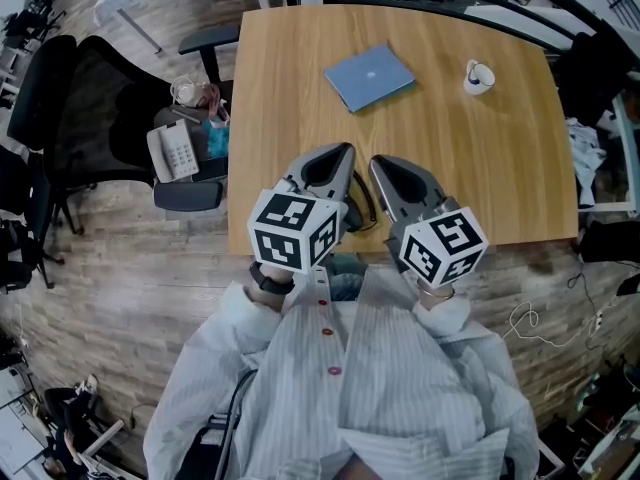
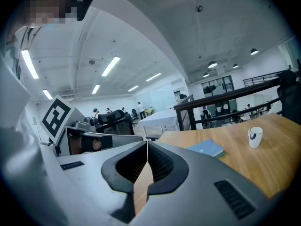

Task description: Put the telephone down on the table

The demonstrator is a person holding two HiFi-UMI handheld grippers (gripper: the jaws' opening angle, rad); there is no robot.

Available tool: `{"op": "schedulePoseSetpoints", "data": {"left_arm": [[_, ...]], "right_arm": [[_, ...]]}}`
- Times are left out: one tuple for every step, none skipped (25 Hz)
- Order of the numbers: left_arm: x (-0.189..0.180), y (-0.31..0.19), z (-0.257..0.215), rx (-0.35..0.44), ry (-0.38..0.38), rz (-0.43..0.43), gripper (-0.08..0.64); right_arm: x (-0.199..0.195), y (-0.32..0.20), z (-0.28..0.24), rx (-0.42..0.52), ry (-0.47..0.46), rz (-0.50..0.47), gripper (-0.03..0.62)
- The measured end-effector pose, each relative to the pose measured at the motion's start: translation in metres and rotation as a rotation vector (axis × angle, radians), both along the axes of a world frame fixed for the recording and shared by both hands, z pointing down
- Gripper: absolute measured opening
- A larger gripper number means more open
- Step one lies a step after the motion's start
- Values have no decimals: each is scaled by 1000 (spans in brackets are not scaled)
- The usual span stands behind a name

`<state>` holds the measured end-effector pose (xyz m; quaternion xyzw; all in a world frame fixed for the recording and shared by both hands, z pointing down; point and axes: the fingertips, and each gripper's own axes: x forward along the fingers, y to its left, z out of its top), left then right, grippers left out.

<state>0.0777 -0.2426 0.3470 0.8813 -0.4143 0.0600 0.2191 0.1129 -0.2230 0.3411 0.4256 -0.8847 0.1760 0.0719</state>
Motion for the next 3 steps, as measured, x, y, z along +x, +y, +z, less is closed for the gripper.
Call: {"op": "schedulePoseSetpoints", "data": {"left_arm": [[0, -1, 0, 1, -3, 6, 9], [0, -2, 1, 2, -6, 13, 9], [0, -3, 1, 3, -8, 20, 8]], "right_arm": [[0, 0, 0, 1, 1, 1, 38], [0, -1, 0, 3, 2, 2, 38], [0, -2, 0, 4, 4, 4, 38]]}}
